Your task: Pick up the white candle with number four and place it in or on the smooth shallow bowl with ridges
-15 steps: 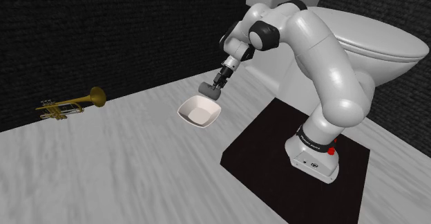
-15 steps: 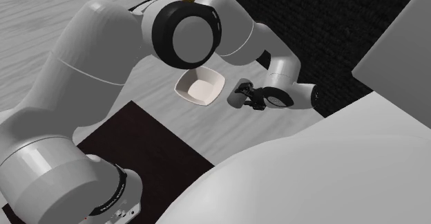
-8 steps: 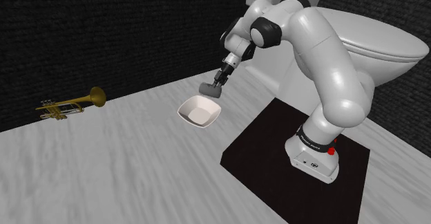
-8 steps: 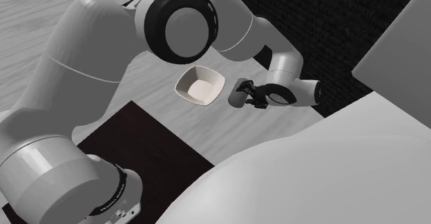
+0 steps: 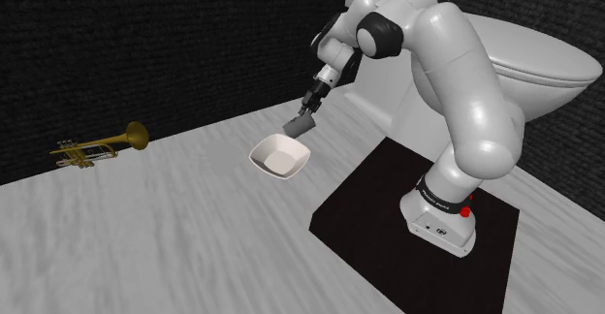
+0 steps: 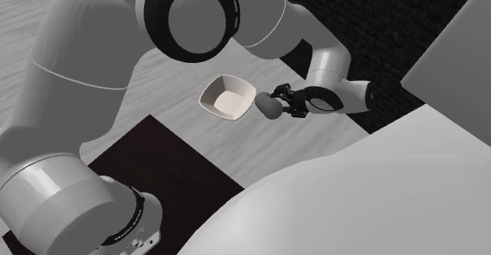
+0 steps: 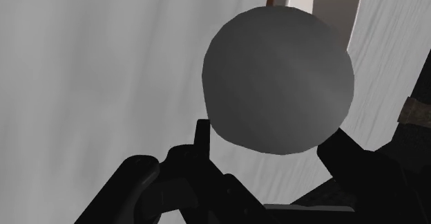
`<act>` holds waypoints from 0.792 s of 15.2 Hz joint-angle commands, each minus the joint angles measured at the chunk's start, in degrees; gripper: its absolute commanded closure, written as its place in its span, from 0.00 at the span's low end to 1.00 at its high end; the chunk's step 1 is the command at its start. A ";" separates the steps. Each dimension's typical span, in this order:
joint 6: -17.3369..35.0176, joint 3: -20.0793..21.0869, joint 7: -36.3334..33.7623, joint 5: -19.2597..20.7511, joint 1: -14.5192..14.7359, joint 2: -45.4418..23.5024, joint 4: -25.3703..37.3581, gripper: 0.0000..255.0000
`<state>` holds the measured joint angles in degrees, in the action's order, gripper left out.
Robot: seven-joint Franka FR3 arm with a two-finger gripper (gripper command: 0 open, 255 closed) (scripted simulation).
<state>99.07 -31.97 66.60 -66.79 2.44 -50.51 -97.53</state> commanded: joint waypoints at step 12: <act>-0.25 -1.97 -3.73 2.14 4.35 8.17 -5.10 1.00</act>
<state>97.97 -34.15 63.27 -64.31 5.67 -43.13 -101.56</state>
